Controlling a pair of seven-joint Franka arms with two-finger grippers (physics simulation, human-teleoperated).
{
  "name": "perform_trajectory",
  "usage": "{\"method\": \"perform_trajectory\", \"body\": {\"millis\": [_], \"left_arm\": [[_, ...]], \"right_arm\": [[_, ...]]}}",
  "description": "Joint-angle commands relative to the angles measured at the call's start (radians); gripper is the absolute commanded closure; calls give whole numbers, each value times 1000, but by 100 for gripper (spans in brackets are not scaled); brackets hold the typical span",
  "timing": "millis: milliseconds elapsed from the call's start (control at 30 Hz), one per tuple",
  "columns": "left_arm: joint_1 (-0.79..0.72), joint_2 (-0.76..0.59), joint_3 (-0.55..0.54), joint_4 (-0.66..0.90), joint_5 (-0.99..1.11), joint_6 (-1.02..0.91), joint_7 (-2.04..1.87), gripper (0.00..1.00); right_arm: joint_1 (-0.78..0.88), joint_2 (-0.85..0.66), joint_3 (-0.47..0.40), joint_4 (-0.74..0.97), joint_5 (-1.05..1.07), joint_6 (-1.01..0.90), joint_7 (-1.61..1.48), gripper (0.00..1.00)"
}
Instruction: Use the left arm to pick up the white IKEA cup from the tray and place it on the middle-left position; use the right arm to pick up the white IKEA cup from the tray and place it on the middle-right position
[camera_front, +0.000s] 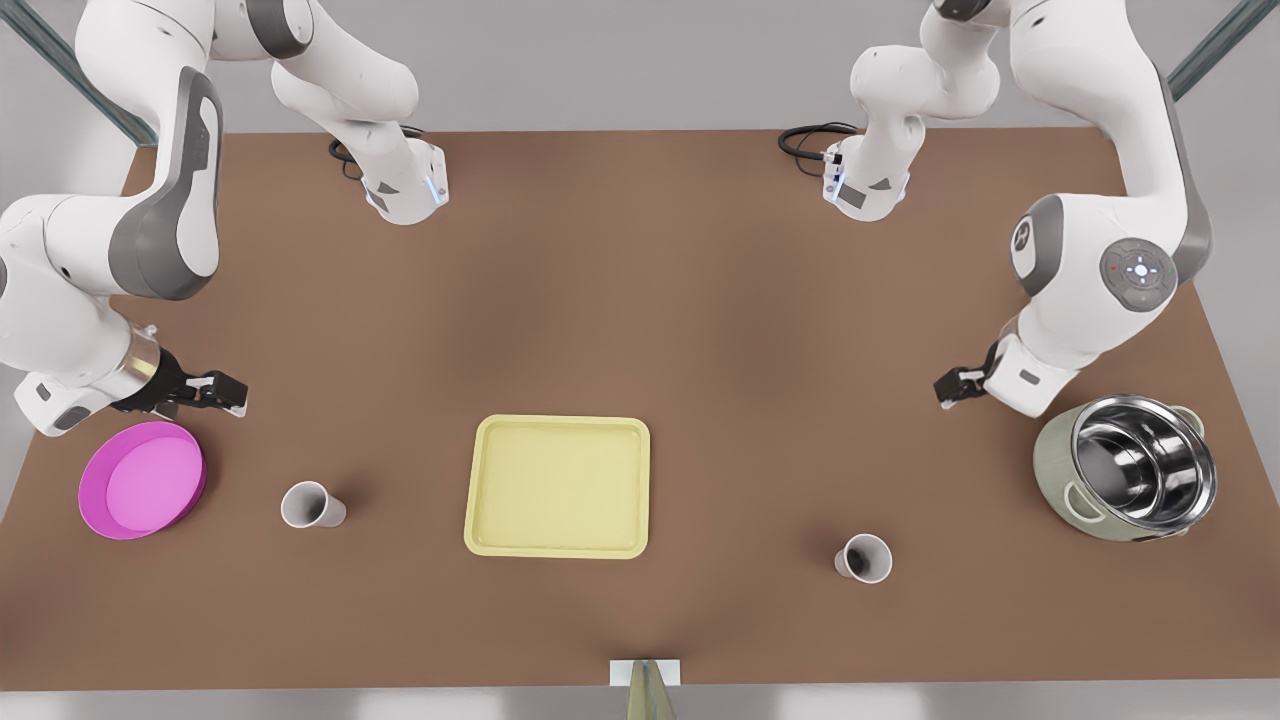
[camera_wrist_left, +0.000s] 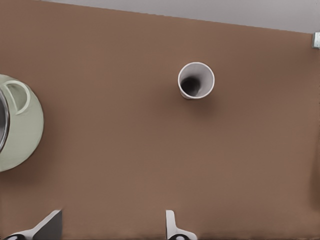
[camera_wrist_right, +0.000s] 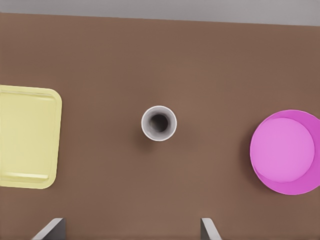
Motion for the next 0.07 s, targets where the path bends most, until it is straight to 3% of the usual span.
{"method": "perform_trajectory", "body": {"millis": [0,33], "left_arm": [[-4,-3,0,0,-8,-47,266,0],[-4,-5,0,0,-8,-50,266,0]], "right_arm": [[0,-1,0,1,1,0,3,0],[0,-1,2,1,1,0,3,0]]}}
